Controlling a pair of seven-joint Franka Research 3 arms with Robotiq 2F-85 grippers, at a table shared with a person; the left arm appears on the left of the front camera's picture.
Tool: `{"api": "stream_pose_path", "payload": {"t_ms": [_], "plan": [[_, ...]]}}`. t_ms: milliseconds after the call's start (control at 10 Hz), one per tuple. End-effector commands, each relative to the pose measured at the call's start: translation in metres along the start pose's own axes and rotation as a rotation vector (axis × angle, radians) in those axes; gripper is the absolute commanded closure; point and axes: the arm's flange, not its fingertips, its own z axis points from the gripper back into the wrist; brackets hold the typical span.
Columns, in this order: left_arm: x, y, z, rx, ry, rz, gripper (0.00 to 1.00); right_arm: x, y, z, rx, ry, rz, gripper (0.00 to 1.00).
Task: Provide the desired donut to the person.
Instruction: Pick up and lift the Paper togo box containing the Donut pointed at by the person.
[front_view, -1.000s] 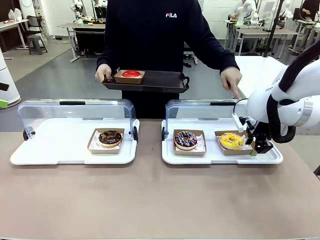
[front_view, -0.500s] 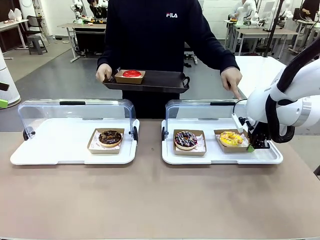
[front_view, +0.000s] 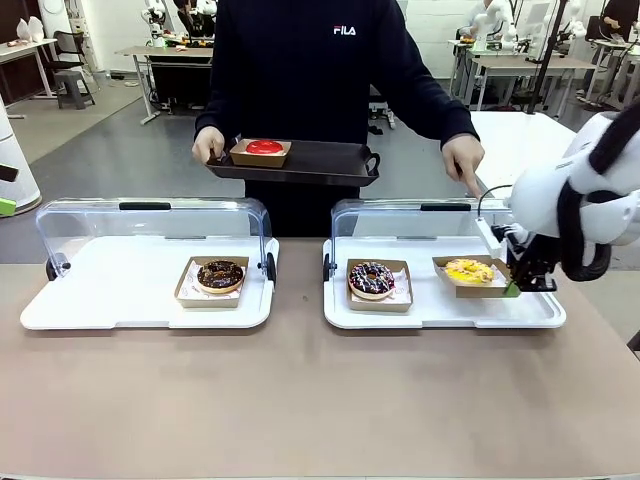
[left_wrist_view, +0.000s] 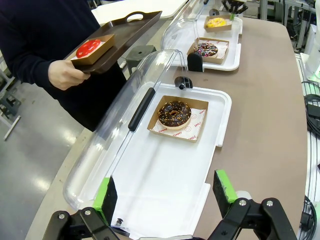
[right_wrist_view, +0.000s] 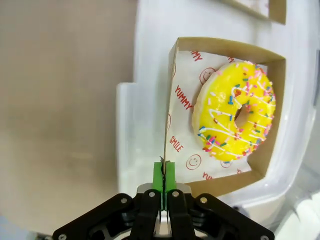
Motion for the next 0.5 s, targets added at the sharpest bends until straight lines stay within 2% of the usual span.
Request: {"api": "stream_pose_path", "payload": {"t_ms": [0, 200, 400], "plan": [[-0.001, -0.001, 0.0, 0.012, -0.017, -0.004, 0.0, -0.006, 0.049, 0.049, -0.006, 0.012, 0.063, 1.0], [-0.001, -0.001, 0.0, 0.012, -0.017, -0.004, 0.0, -0.002, 0.088, 0.1, 0.049, -0.046, 0.058, 1.0], [-0.001, -0.001, 0.0, 0.012, -0.017, -0.004, 0.0, 0.002, 0.102, 0.167, -0.015, -0.1, 0.053, 1.0]]}}
